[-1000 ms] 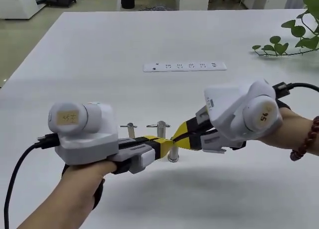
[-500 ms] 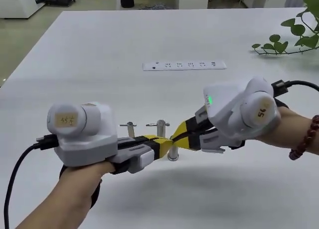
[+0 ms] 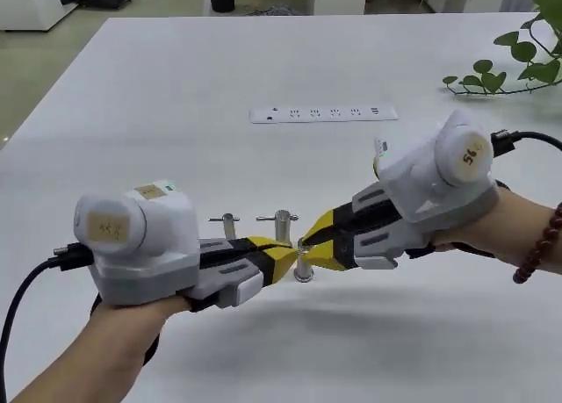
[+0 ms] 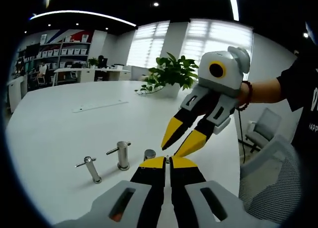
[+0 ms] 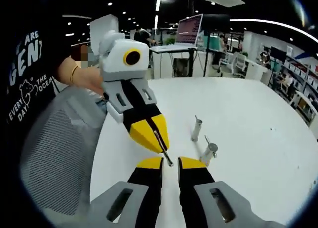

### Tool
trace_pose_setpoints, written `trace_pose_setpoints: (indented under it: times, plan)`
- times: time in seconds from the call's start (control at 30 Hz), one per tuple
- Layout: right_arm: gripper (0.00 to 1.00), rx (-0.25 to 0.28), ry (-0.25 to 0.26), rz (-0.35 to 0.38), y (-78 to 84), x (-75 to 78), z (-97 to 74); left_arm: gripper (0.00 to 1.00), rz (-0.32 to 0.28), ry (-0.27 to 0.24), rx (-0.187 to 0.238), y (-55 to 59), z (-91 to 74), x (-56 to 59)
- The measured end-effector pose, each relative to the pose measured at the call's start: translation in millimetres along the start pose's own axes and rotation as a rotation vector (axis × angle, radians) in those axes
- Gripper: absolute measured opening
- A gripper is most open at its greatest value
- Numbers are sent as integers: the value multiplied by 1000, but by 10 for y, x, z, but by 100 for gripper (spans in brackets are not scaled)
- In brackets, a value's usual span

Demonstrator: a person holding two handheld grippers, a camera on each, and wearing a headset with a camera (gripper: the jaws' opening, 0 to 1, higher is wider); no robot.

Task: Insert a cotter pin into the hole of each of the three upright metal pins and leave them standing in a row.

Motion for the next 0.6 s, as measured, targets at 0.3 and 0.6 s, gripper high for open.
trace_pose_setpoints:
  times: [0.3,0.6]
  plan:
    - [8,77,-93,170,64,-96,-10,0,89,56,20,57,-50,30]
    - [8,145,-171,275,86,-188,-29,0,118,119,38,78,-92,84]
Point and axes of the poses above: the centre of the closed fingertips' face, and the gripper's own axes: z roughly forward along the fingers, x roughly to its right, y roughly out of its underside, the point moved 3 cm from there along -z, roughly backward along the fingers, and after that the axes turned 6 degrees about -y, right-handed, at the moved point
